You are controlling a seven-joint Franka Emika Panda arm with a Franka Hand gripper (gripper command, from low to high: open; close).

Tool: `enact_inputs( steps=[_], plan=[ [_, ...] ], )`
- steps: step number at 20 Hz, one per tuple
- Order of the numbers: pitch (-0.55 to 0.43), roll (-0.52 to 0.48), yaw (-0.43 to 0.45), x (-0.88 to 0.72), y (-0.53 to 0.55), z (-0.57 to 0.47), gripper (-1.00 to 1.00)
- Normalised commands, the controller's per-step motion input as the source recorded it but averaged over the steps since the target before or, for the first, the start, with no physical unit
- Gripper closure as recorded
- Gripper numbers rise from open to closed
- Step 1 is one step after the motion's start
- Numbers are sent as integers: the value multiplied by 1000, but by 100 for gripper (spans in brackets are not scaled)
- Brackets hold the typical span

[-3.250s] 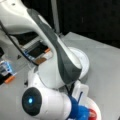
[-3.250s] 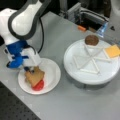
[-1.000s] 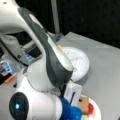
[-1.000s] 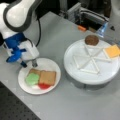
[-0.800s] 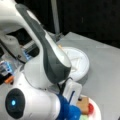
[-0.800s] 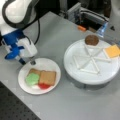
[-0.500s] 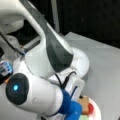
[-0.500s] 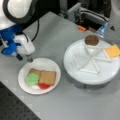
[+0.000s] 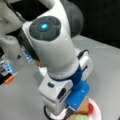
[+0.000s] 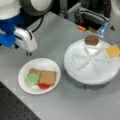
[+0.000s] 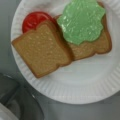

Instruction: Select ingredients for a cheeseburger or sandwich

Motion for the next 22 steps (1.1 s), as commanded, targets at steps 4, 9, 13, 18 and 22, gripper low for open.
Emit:
enact_inputs(
  steps=[4, 9, 13, 18, 22],
  plan=[
    [89, -365, -44, -290, 240, 131, -100],
    [80, -211, -123, -302, 243, 36, -100],
    [60, -123, -147, -393, 249, -51, -100],
    [-1, -55, -116, -551, 324, -36, -100],
    [-105, -47, -112, -639, 387, -109, -100]
  ],
)
